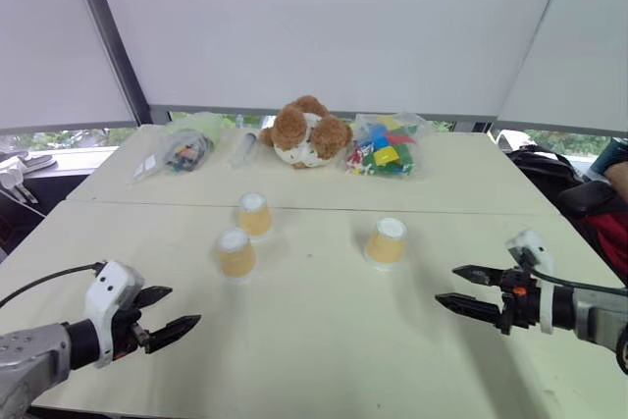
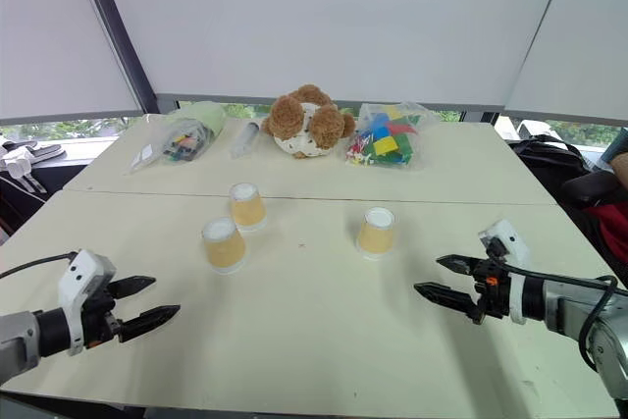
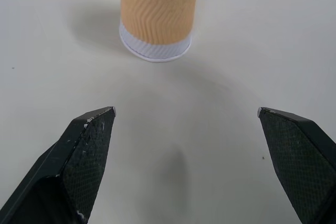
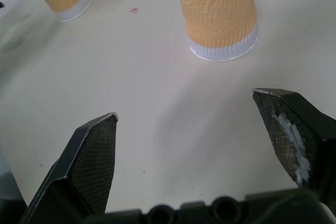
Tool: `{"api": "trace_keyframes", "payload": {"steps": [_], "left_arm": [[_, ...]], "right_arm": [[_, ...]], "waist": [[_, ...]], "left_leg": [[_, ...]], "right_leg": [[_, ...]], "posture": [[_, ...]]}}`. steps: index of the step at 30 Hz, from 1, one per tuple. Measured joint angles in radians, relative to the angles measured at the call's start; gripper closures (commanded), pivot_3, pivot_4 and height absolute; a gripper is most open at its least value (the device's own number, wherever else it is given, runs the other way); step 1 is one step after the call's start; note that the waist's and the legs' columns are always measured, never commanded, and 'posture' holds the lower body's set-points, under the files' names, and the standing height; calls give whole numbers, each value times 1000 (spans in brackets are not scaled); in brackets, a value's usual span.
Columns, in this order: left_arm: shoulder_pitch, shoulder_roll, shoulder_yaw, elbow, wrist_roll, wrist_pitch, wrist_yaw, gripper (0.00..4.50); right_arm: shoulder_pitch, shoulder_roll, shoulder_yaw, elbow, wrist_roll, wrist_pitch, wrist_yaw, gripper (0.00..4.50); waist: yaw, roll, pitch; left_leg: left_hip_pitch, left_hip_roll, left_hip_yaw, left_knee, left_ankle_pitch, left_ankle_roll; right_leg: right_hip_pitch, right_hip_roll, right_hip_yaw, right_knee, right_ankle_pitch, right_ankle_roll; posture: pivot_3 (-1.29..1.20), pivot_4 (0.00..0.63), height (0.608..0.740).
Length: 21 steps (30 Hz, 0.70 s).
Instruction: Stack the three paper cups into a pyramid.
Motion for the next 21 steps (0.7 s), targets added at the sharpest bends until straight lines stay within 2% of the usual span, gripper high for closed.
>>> {"api": "trace_keyframes", "payload": {"steps": [6, 21], "left_arm": [[10, -28, -1, -3, -2, -1, 25, 0], [-41, -25, 1, 45, 25, -52, 43, 0]], "right_arm": [[-1, 6, 12, -13, 3, 11, -3, 41], [-50, 42, 102, 32, -33, -31, 1, 41]], "waist": [[1, 0, 0], [1, 0, 0]], "left_leg": [[0, 0, 0, 0, 0, 0], [0, 0, 0, 0, 0, 0]], "right_leg": [[0, 0, 0, 0, 0, 0], [0, 0, 0, 0, 0, 0]], "posture": [[0, 150, 740], [0, 150, 740]]}}
